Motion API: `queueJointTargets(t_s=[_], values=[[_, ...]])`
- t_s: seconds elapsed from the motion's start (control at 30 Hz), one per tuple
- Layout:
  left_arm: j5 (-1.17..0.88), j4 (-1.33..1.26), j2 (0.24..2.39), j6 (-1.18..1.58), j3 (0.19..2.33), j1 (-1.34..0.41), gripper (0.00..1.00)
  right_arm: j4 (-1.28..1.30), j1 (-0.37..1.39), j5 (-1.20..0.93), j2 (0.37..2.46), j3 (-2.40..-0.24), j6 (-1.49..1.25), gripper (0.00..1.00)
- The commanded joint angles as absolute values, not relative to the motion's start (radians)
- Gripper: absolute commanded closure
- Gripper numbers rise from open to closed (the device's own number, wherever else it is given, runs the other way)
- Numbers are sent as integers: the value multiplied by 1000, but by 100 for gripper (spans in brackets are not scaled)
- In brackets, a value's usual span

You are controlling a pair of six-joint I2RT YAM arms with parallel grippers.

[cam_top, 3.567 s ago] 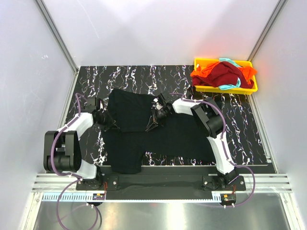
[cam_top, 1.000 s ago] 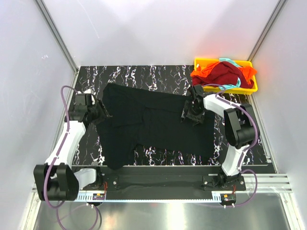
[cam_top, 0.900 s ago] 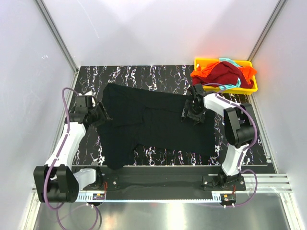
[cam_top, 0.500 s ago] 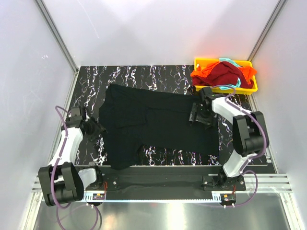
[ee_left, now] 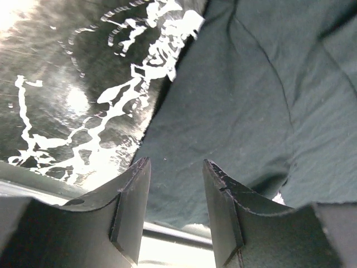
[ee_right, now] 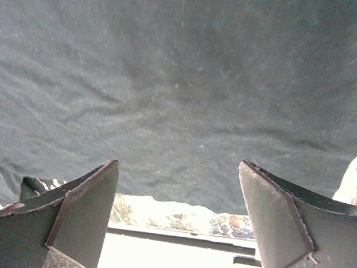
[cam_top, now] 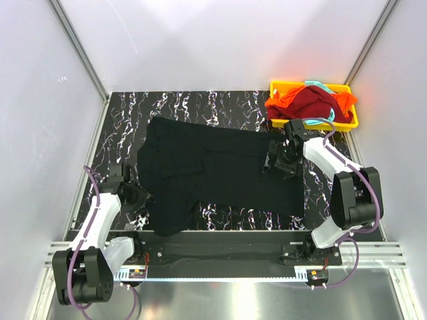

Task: Fold and stack the t-shirts
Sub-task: Fold the tshirt

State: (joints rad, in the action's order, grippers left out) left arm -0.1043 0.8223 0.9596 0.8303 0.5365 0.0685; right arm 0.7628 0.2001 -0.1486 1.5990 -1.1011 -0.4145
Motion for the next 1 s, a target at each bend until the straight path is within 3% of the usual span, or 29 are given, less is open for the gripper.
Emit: queueJointTargets(t_s=[0.0,0.43,0.63,0.8,0.97], values=[[-23,840,939,906,519,63,52,781,202,-213,1537,-1077,-406,4],[-12,782,1003,986,439,64,57,788,199,-255,1414,-986,-448,2],[-3,753,1032,983,443,64,71,798,198,-271,1393,-985,-462,2],[-3,736,1057,934,472,89,100,798,198,-293,1397,-973,-468,0],[8,767,1032,865,535,107,100,796,195,-340,1404,-922,-503,0]])
